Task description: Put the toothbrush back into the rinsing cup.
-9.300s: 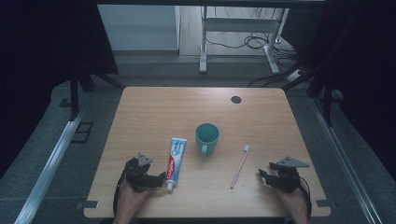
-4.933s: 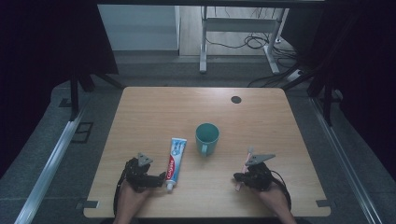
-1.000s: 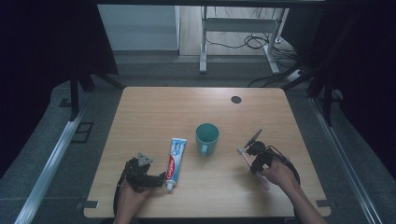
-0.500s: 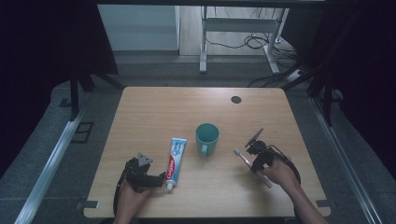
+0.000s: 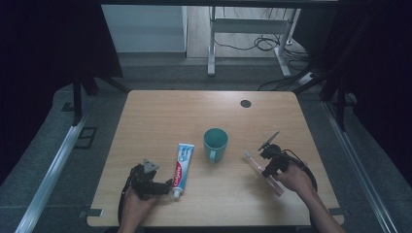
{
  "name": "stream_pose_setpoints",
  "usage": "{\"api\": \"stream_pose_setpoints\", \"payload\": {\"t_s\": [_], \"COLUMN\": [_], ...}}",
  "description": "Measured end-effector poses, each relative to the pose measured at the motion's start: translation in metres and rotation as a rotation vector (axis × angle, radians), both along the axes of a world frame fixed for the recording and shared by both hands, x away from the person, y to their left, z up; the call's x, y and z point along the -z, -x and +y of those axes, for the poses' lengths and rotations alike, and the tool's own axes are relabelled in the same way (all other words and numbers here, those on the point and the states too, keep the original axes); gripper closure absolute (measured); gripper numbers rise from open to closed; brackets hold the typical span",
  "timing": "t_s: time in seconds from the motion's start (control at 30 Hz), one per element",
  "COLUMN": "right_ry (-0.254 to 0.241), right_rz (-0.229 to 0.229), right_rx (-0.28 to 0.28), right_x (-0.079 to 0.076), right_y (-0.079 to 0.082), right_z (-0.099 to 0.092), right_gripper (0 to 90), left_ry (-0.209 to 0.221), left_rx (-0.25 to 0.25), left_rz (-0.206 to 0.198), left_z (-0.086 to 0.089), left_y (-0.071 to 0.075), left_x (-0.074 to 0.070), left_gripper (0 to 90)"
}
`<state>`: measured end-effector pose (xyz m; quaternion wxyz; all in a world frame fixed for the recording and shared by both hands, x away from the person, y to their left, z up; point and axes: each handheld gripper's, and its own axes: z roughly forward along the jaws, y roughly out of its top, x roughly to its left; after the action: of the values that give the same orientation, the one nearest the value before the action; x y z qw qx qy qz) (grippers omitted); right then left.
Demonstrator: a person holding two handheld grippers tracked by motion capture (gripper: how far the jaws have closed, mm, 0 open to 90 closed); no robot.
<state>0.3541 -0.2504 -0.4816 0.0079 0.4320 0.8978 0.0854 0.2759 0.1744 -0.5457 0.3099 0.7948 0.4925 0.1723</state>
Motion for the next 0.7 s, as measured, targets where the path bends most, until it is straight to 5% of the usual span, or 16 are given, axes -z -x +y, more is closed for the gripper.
{"api": "stream_pose_setpoints", "payload": {"t_s": [0.4,0.7], "right_ry": [-0.057,-0.116], "right_rz": [-0.053,-0.133], "right_rx": [-0.029,-0.039], "right_x": [-0.020,-0.036], "right_y": [0.007,0.011], "right_z": [0.000,-0.002], "right_gripper": [78.6,78.6], "left_ry": [0.001,0.001], "left_rx": [-0.001,0.000], "left_rz": [0.000,0.000], "left_z": [0.000,0.000], "left_y": [0.000,0.000], "left_x": [0.000,0.000], "left_gripper": [0.2,0.2]}}
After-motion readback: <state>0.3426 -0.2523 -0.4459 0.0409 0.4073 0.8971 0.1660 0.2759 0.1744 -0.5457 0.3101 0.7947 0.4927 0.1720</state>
